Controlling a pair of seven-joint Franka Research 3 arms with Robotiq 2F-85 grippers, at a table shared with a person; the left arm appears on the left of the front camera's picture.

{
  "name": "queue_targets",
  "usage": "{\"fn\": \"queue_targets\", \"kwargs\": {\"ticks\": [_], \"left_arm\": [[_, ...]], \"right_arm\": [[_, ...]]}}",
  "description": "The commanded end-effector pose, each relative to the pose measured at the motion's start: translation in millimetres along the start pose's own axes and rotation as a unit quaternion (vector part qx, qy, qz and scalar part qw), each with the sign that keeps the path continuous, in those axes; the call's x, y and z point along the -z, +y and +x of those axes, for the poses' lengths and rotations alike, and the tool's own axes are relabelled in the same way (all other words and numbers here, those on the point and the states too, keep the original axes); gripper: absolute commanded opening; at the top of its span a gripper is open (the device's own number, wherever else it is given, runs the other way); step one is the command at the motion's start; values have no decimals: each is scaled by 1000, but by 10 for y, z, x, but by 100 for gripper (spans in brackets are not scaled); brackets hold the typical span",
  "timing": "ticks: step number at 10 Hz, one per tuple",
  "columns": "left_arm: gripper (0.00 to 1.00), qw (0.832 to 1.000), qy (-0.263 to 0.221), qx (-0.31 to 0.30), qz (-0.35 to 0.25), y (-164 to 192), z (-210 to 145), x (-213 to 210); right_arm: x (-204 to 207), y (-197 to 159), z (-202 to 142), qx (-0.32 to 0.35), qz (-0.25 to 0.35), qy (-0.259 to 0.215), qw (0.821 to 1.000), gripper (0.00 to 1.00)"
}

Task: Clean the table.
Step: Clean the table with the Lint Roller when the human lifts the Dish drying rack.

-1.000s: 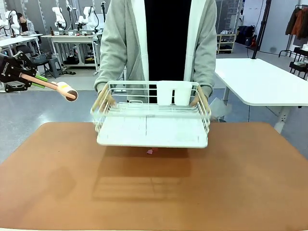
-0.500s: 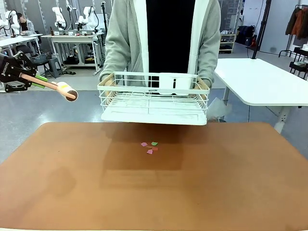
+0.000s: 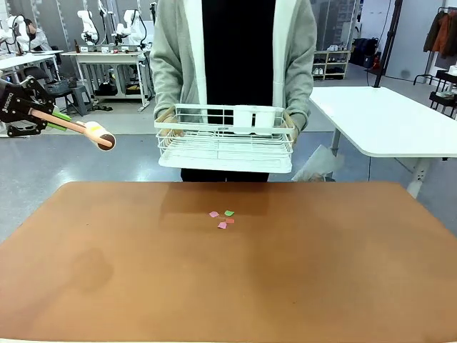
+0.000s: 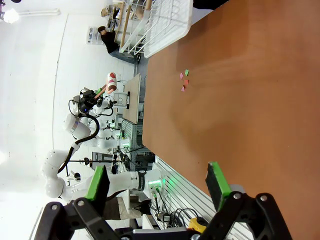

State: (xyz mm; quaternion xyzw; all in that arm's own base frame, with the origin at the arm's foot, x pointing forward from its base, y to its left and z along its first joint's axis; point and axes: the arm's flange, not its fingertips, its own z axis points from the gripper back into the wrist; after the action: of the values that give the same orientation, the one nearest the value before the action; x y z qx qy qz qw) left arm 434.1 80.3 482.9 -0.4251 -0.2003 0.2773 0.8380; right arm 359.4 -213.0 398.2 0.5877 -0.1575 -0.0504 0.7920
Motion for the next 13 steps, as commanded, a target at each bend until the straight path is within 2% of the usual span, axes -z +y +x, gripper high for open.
{"fn": "queue_targets", "kwargs": {"ticks": [1, 2, 3, 5, 6, 7, 8, 9, 11, 12, 13], "left_arm": [[0, 1000, -4, -4, 0, -38, 3, -11], [0, 1000, -4, -4, 0, -38, 3, -11], [21, 1000, 0, 0, 0, 0, 0, 0], [21, 987, 94, 121, 56, -374, 37, -28], [21, 971, 141, 174, 82, -594, 66, 16], [21, 949, 192, 230, 101, -802, 91, 239], [21, 928, 216, 277, 126, -942, 53, 543], [21, 915, 252, 291, 122, -1048, 11, 885], [21, 896, 296, 304, 127, -946, -8, 1532], [21, 919, 282, 253, 111, -876, 11, 1758], [21, 925, 267, 247, 114, -819, 8, 1833]], "right_arm": [[-7, 28, -30, -5, 3, 4, 1000, 100], [-7, 28, -30, -5, 3, 4, 1000, 100], [-7, 28, -30, -5, 3, 4, 1000, 100], [-7, 28, -30, -5, 3, 4, 1000, 100], [-7, 28, -30, -5, 3, 4, 1000, 100], [-7, 28, -30, -5, 3, 4, 1000, 100], [-7, 28, -30, -5, 3, 4, 1000, 100], [-7, 28, -30, -5, 3, 4, 1000, 100], [-7, 28, -30, -5, 3, 4, 1000, 100], [-7, 28, -30, -5, 3, 4, 1000, 100], [-7, 28, -30, -5, 3, 4, 1000, 100]]}}
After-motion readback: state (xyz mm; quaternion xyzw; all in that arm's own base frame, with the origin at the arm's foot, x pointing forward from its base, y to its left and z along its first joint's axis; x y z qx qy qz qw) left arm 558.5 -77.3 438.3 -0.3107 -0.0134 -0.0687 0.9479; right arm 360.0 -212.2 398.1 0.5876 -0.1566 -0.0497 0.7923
